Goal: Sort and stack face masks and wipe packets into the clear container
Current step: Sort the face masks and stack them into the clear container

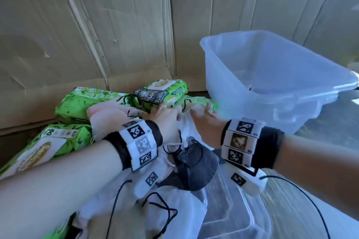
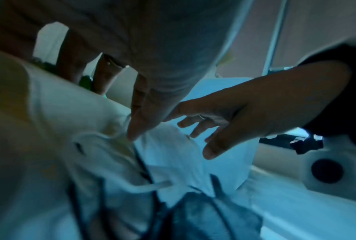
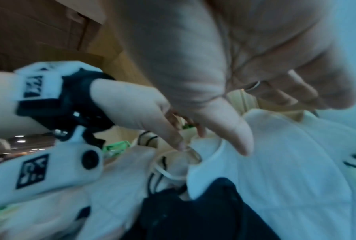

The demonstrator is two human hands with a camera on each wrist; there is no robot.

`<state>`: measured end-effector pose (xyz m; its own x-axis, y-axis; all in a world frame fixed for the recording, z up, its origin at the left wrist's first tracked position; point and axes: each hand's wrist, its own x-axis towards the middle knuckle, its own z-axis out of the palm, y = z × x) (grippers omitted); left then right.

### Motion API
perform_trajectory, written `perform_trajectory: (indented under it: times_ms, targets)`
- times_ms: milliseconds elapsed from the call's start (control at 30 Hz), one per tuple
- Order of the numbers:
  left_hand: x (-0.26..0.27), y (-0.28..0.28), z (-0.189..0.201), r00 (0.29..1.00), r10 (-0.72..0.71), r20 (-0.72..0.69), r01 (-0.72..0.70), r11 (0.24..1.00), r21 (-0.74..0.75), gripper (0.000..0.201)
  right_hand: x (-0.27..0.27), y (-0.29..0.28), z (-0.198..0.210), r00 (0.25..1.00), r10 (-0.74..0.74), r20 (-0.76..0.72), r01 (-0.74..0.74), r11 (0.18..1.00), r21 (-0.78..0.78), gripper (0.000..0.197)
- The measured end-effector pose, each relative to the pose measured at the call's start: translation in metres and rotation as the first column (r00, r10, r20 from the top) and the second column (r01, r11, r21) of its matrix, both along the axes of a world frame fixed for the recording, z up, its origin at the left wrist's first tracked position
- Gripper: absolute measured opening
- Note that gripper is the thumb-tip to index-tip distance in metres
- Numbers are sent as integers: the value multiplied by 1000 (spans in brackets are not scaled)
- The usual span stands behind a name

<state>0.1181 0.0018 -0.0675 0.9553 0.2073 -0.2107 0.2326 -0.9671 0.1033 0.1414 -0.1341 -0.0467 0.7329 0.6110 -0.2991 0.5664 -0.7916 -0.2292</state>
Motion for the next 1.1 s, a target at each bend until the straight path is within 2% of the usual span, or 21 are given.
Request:
perform_trajectory:
  times_ms: [67, 133, 167, 233, 267, 367, 467, 533, 667, 767, 1000, 1067, 1100]
  targets:
    - [0, 3, -2, 997, -49, 52, 48, 999, 13, 28, 8, 7, -20, 995, -37, 97, 29, 997, 78, 53]
    - [-6, 5, 1, 992, -89, 95, 90, 996, -9, 34, 18, 17, -36, 977, -155, 146, 148, 987, 56, 61]
    - [-11, 5, 2, 989, -80, 124, 87, 995, -47, 35, 22, 19, -39, 959, -218, 179, 205, 975, 89, 58]
    - [-27, 6, 9, 979, -26, 200, 51, 991, -122, 36, 23, 21, -36, 937, -292, 194, 247, 943, 225, 23]
    - [-35, 7, 14, 969, 1, 246, 36, 989, -144, 36, 20, 19, -32, 932, -298, 208, 242, 936, 257, 11]
    - [-60, 14, 23, 919, 96, 383, 8, 965, -263, 33, 8, 7, -18, 936, -284, 210, 202, 919, 340, 25]
    - [-78, 19, 19, 858, 200, 474, 27, 902, -431, 29, -12, -5, -6, 935, -304, 185, 156, 817, 555, 30]
    - [-84, 18, 13, 801, 274, 532, 47, 857, -512, 25, -25, -15, 0, 941, -285, 180, 109, 762, 638, 29]
    - [-87, 20, 6, 708, 351, 613, 151, 773, -616, 33, -34, -32, 2, 949, -258, 182, 54, 699, 713, 24]
    - [-85, 21, 6, 670, 385, 635, 213, 720, -661, 38, -30, -38, 2, 960, -240, 146, 54, 670, 741, 25]
    - [-83, 21, 11, 694, 325, 642, 235, 741, -629, 35, -24, -27, 20, 949, -269, 163, 23, 575, 818, 26]
    - [-87, 18, 13, 717, 286, 636, 291, 706, -646, 39, -28, -18, 24, 952, -259, 163, -1, 530, 848, 24]
    - [-90, 15, 13, 733, 261, 628, 337, 663, -669, 41, -32, -11, 23, 959, -238, 152, -10, 508, 861, 23]
